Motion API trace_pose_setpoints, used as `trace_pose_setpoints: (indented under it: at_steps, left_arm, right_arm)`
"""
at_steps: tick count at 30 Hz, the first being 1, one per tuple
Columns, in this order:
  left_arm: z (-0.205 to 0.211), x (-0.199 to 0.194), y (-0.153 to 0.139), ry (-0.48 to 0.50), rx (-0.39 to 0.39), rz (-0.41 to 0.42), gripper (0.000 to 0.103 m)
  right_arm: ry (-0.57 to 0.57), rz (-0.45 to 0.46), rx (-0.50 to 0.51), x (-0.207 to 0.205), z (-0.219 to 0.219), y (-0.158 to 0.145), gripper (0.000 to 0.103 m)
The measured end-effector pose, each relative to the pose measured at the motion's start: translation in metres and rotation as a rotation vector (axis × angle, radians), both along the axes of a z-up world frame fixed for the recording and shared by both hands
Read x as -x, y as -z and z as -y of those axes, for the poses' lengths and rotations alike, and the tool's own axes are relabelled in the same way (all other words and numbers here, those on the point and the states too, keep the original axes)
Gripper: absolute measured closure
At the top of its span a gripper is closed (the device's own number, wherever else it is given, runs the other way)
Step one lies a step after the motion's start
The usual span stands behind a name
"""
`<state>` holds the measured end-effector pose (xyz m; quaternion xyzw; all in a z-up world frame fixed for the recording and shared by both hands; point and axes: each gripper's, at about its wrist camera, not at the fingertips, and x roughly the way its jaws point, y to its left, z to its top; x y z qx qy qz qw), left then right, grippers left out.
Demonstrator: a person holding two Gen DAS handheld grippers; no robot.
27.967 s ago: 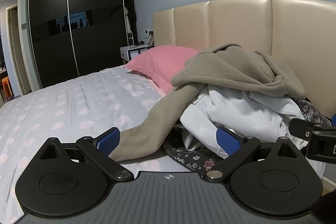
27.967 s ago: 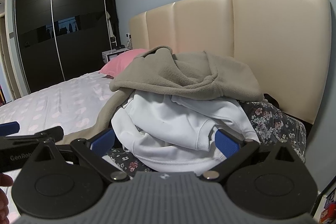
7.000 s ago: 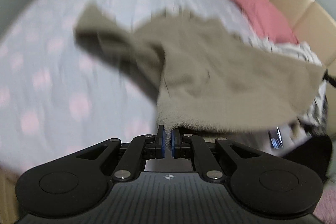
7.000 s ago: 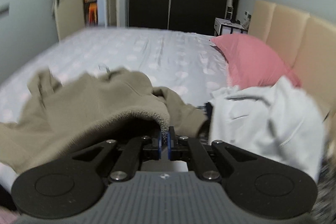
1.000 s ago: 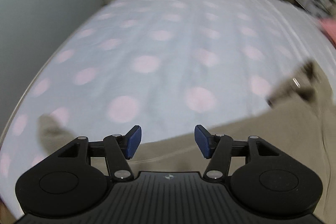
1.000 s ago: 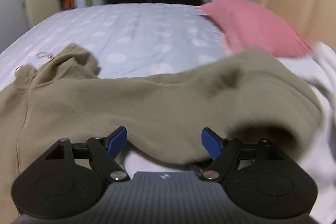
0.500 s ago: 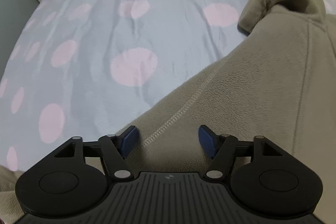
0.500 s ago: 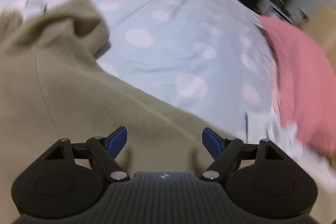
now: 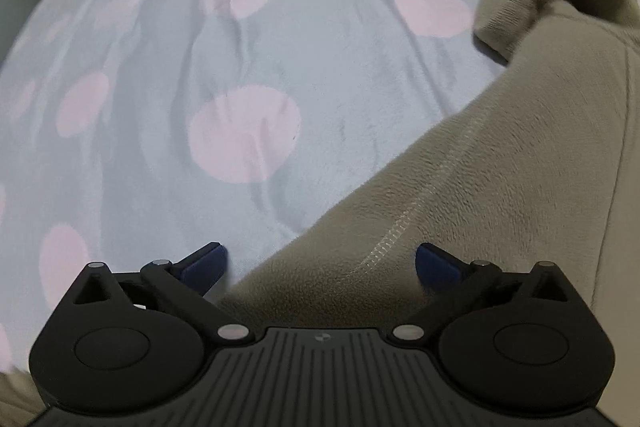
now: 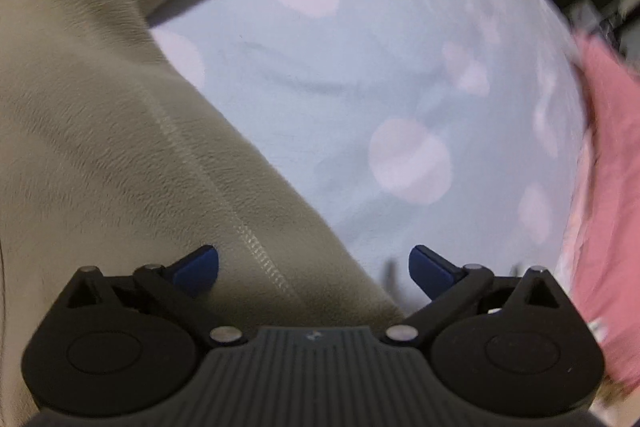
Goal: Fold clothes
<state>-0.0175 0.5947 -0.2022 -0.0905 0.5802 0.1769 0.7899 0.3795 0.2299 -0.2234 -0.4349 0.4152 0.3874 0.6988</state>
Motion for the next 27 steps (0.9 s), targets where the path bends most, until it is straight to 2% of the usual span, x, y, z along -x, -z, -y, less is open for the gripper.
trace_pose_setpoints:
  at_steps: [2, 3, 4, 5, 6, 7, 8, 10, 12, 13, 18, 23, 27]
  left_arm:
    - [0.002, 0.003, -0.002, -0.009, 0.014, 0.018, 0.01]
    - [0.004, 0.006, -0.003, -0.018, 0.023, 0.029, 0.018]
    - [0.006, 0.008, -0.005, -0.029, 0.032, 0.041, 0.026]
    - [0.008, 0.009, -0.007, -0.043, 0.035, 0.05, 0.03]
    - [0.012, 0.01, -0.008, -0.057, 0.036, 0.057, 0.039]
    - [0.016, 0.01, -0.011, -0.074, 0.03, 0.058, 0.052]
    - [0.022, 0.009, -0.013, -0.091, 0.023, 0.058, 0.056]
    - [0.031, 0.009, -0.019, -0.126, -0.004, 0.057, 0.077]
    - [0.039, 0.011, -0.028, -0.162, -0.051, 0.053, 0.089]
    - [0.041, 0.013, -0.036, -0.18, -0.07, 0.066, 0.09]
    - [0.044, 0.024, -0.082, -0.251, -0.159, 0.154, 0.092]
    - [0.034, 0.009, -0.137, -0.277, -0.222, 0.247, 0.093]
    - [0.029, -0.021, -0.146, -0.268, -0.253, 0.255, 0.093]
  right_arm:
    - [0.082, -0.076, -0.036, -0.011, 0.008, 0.002, 0.002]
    - [0.118, -0.112, -0.056, -0.016, 0.013, 0.003, 0.004]
    - [0.149, -0.147, -0.079, -0.02, 0.018, 0.002, 0.01]
    - [0.161, -0.173, -0.109, -0.019, 0.024, 0.001, 0.022]
    - [0.159, -0.188, -0.133, -0.016, 0.027, -0.002, 0.028]
    - [0.152, -0.198, -0.155, -0.011, 0.03, -0.005, 0.046]
    - [0.138, -0.199, -0.171, -0.004, 0.032, -0.008, 0.067]
    - [0.115, -0.177, -0.167, 0.011, 0.032, -0.014, 0.088]
    - [0.101, -0.102, -0.155, 0.027, 0.033, -0.024, 0.09]
    - [0.097, -0.065, -0.153, 0.034, 0.035, -0.03, 0.09]
    - [0.144, 0.043, -0.236, 0.05, 0.056, -0.088, 0.091]
    - [0.159, 0.154, -0.279, 0.068, 0.066, -0.14, 0.091]
    - [0.226, 0.237, -0.313, 0.068, 0.065, -0.169, 0.091]
